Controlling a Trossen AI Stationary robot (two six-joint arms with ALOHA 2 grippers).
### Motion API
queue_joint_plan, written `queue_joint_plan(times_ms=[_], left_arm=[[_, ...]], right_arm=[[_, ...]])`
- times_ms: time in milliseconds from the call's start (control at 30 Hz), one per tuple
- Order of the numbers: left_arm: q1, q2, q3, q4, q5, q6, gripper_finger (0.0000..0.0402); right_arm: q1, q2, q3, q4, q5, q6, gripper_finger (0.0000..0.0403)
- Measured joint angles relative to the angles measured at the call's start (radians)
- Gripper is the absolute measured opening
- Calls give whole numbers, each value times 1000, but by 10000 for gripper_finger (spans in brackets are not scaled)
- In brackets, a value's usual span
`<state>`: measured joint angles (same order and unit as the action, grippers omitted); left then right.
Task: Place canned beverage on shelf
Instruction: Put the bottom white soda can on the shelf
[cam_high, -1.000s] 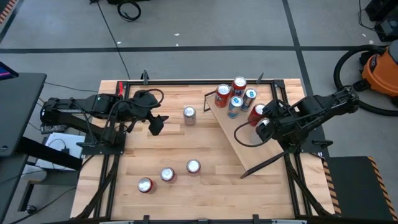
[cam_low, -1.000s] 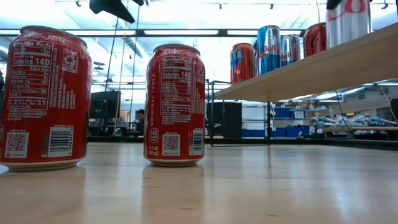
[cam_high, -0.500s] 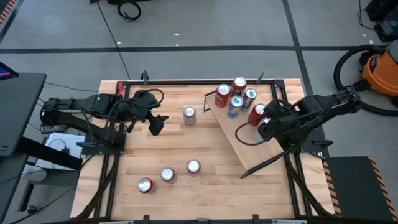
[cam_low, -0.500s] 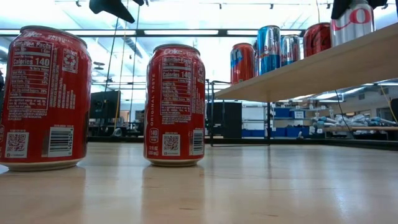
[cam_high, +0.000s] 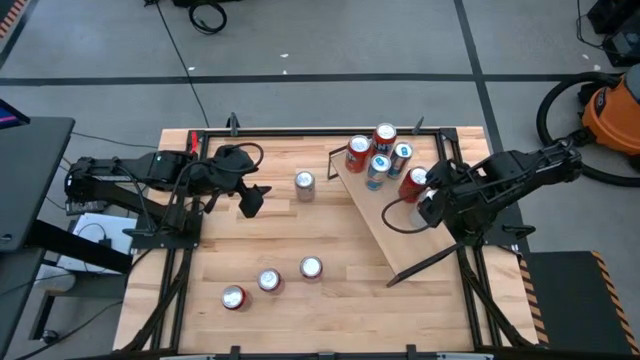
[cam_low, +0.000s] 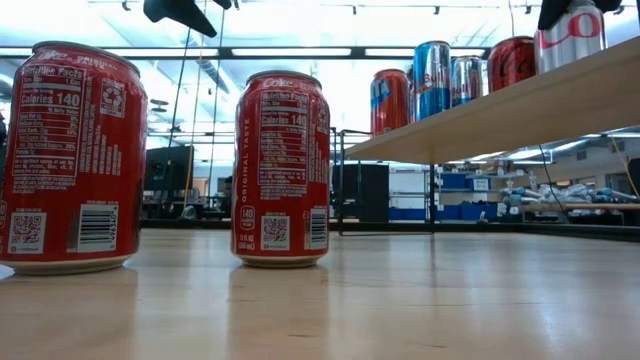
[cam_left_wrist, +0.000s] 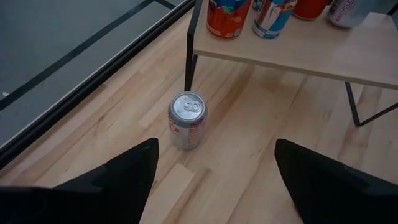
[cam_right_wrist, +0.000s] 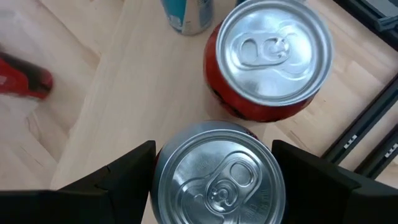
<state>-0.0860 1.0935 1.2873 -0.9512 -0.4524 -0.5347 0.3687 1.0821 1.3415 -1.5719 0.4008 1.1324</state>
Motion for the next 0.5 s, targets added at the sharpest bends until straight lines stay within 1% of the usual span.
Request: queue_joint_plan(times_ms=[267, 500], left_arm=[[0, 0, 0, 0, 0, 0, 331], [0, 0, 0, 0, 0, 0, 331]], right_arm=[[-9, 5, 1, 2, -38, -72, 313], [-19, 5, 2, 1, -65, -82, 341]])
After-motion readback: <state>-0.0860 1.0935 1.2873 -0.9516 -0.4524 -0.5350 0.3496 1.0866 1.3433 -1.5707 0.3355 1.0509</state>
